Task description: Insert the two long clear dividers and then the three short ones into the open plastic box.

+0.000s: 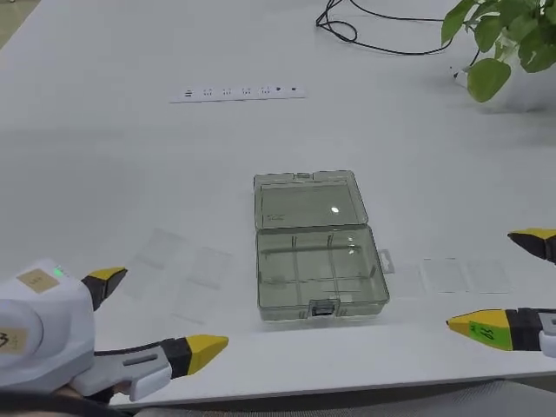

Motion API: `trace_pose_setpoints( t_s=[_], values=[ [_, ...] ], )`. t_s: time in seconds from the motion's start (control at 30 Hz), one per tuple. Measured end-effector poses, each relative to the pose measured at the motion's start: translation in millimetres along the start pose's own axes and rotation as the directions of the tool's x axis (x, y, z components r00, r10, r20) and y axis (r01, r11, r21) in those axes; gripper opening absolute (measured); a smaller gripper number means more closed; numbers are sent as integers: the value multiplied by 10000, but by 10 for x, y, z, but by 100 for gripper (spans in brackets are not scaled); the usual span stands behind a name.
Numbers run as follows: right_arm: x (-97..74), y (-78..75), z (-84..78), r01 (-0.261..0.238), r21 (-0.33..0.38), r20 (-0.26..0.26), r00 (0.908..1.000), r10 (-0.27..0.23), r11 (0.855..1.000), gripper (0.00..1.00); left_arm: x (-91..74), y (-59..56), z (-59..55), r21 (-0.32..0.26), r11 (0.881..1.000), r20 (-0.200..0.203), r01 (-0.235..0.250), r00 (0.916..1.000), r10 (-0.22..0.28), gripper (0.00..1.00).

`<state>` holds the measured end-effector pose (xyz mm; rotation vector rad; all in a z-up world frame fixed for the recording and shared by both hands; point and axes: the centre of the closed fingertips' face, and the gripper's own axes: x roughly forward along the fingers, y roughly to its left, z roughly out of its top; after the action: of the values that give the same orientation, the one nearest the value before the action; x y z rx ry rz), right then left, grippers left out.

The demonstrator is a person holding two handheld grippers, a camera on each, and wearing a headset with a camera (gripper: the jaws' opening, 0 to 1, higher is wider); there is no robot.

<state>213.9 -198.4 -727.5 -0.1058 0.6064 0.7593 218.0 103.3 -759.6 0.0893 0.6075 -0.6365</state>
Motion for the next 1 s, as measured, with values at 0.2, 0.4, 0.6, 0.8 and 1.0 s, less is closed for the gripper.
trace_pose_setpoints(
  t_s=[0.2, 0.4, 0.6, 0.8, 1.0],
  values=[
    [-5, -3, 1, 27, 0, -3, 10000, -27, 10000, 100, -2, 18, -9, -55, 10000, -15, -25, 10000, 24, 99],
    [-16, -3, -9, 50, 23, -8, 10000, -50, 10000, 100, -6, 21, -33, -96, 10000, -74, -13, 10000, 12, 98],
    [-25, -2, -26, 74, 50, -24, 10000, -74, 10000, 100, -8, 15, -35, -95, 10000, -80, -12, 10000, 11, 98],
    [-25, 3, -36, 61, 65, -31, 10000, -61, 10000, 100, -3, 4, -29, -71, 10000, -97, 8, 10000, -8, 98],
    [-15, 14, -39, 29, 49, -40, 10000, -29, 10000, 100, -2, 21, -46, -42, 10000, -185, 24, 9998, -25, 98]
  ],
)
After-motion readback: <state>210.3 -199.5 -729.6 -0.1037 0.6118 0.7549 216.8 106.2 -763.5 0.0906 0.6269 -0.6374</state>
